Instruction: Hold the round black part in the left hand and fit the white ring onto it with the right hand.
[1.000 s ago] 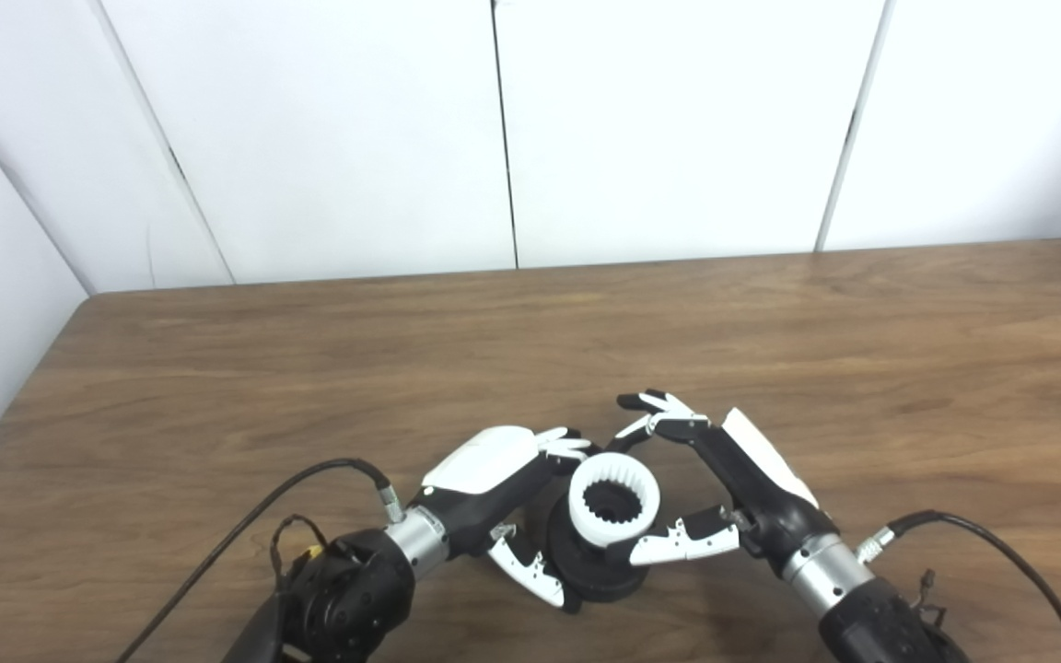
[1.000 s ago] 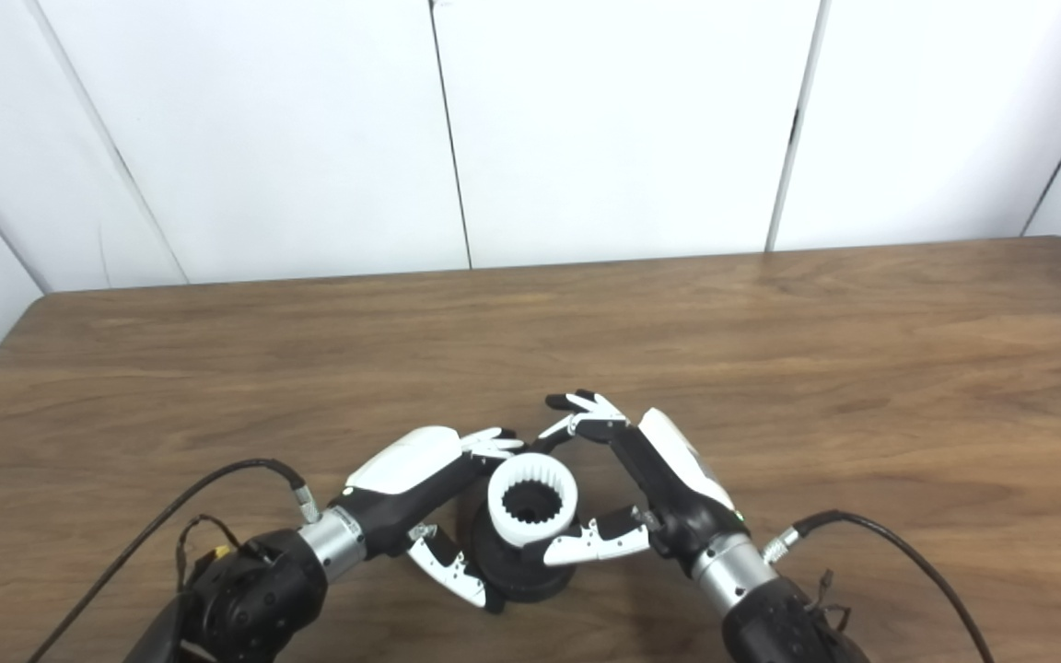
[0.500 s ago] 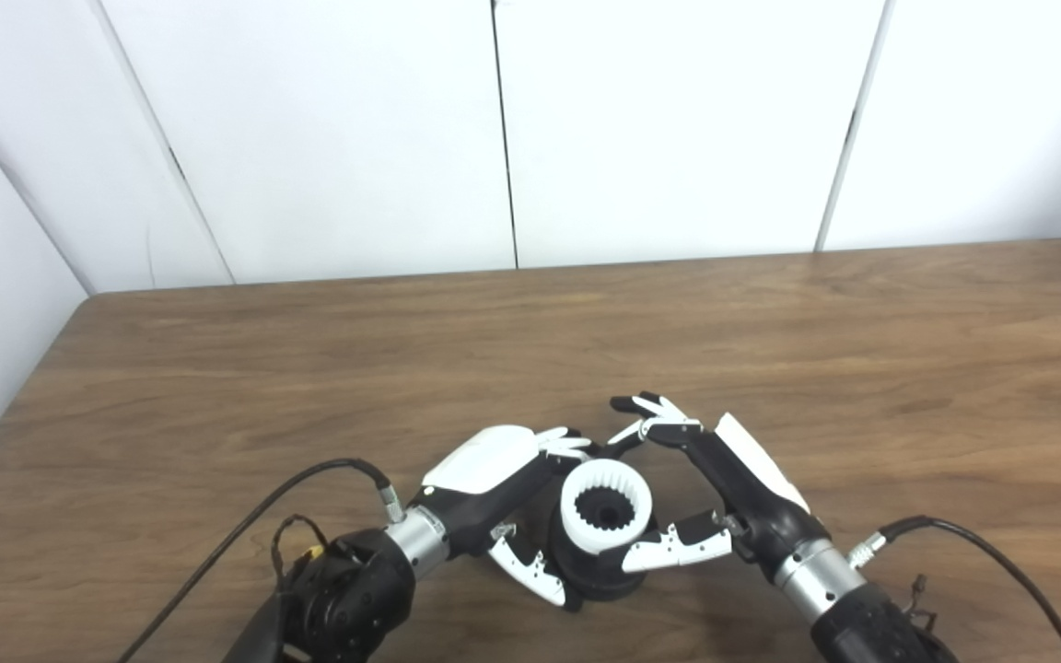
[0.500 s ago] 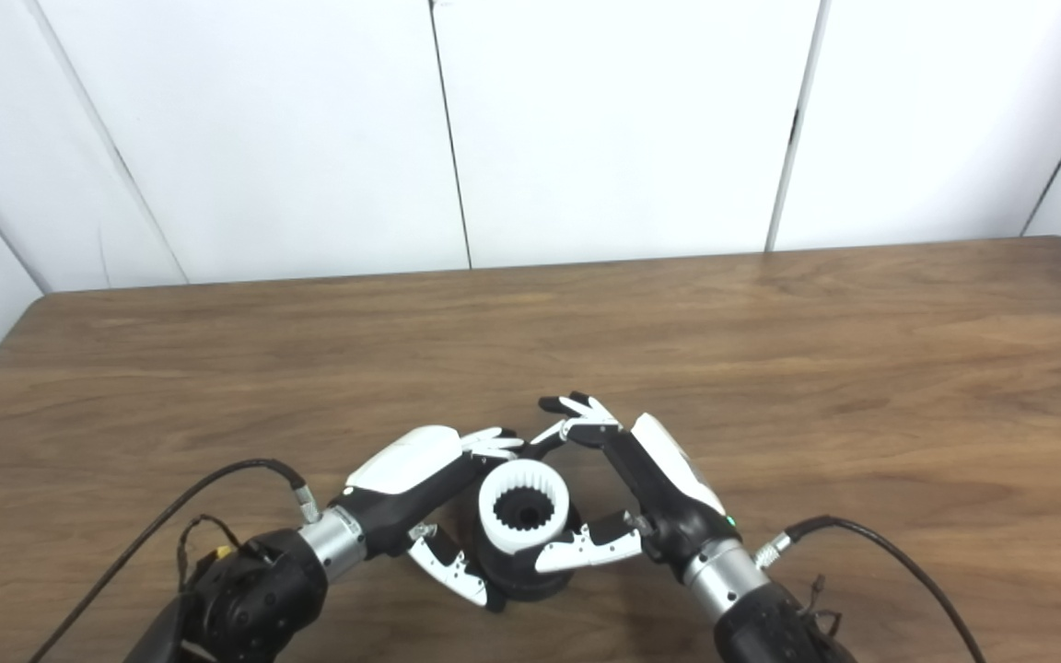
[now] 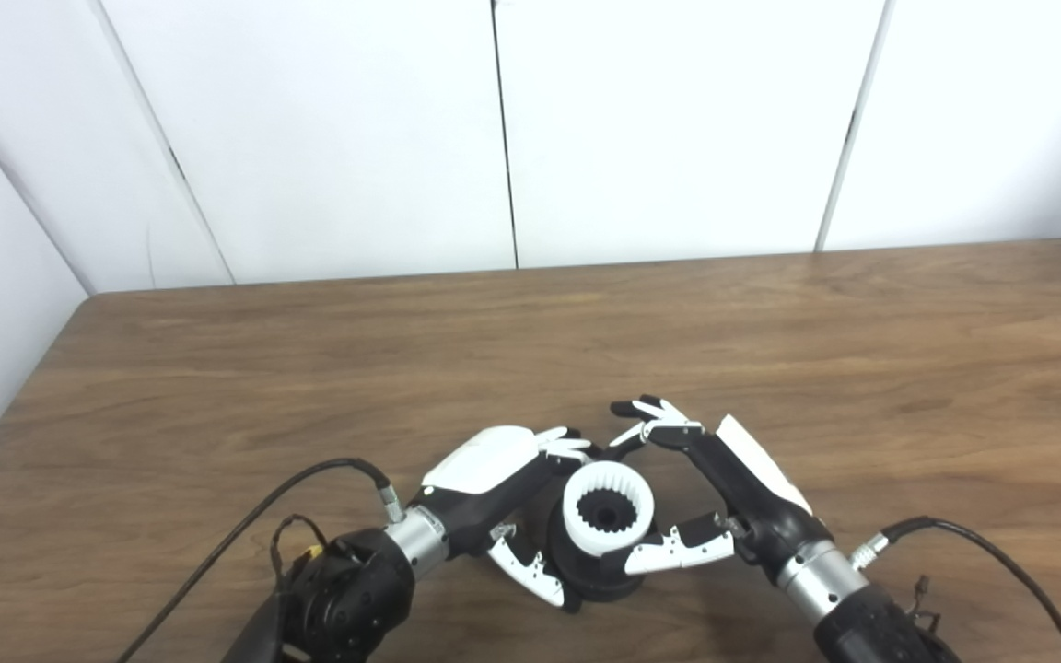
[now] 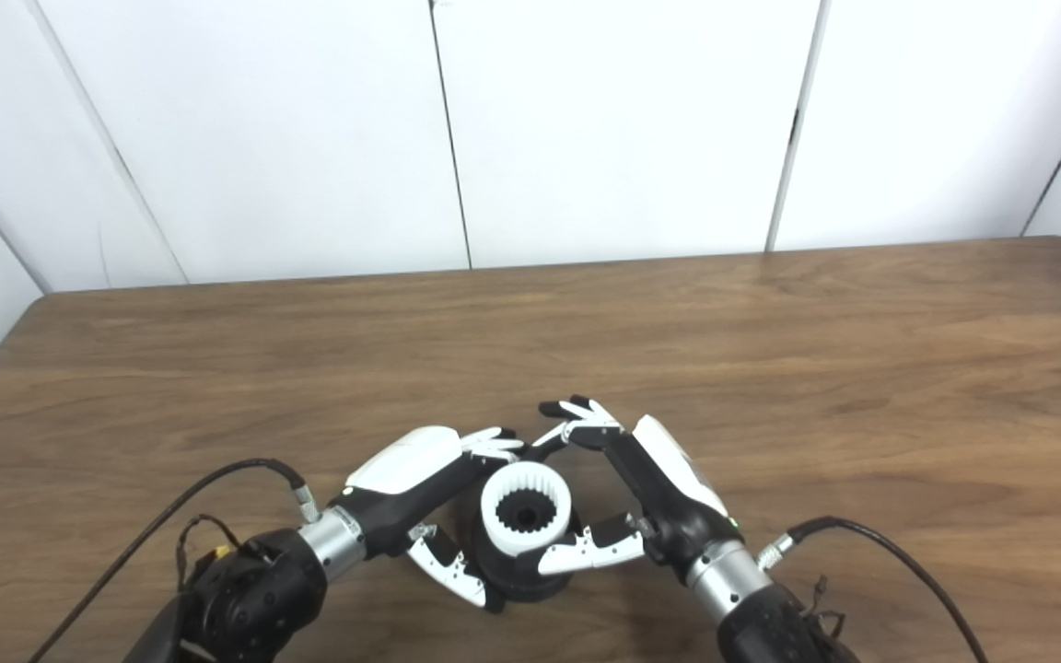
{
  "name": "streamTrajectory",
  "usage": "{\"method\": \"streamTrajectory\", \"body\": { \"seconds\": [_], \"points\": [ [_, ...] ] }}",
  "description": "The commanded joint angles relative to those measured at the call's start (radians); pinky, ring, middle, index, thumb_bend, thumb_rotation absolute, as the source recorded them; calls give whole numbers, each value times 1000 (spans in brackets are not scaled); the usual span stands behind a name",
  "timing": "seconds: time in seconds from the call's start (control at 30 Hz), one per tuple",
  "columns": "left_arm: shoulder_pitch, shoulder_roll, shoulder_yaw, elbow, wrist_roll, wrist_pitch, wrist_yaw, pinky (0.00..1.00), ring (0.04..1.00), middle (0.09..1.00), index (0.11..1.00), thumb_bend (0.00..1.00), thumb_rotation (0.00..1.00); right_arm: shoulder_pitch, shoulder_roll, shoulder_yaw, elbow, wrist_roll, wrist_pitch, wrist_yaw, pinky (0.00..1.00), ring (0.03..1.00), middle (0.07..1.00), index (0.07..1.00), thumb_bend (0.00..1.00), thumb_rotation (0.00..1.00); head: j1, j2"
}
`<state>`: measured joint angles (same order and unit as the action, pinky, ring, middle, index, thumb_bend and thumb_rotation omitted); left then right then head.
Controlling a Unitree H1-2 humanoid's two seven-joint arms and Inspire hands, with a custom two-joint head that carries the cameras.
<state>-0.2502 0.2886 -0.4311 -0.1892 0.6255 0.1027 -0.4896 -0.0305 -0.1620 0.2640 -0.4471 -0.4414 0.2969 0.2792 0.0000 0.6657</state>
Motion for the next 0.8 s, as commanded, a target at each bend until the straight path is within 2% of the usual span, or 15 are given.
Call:
{"method": "streamTrajectory", "body": {
  "seconds": [0.0, 0.77],
  "points": [
    [-7, 17, 6, -20, -4, 9, -13, 853, 969, 909, 693, 928, 170, -18, 2, -3, -14, 8, -36, -16, 922, 974, 892, 492, 520, 167, 2, 0],
    [-5, 24, 10, -33, -11, 19, -25, 850, 970, 908, 690, 921, 179, -2, -1, -7, 8, 9, -51, -32, 919, 970, 890, 492, 521, 164, 2, 5]
  ]
}}
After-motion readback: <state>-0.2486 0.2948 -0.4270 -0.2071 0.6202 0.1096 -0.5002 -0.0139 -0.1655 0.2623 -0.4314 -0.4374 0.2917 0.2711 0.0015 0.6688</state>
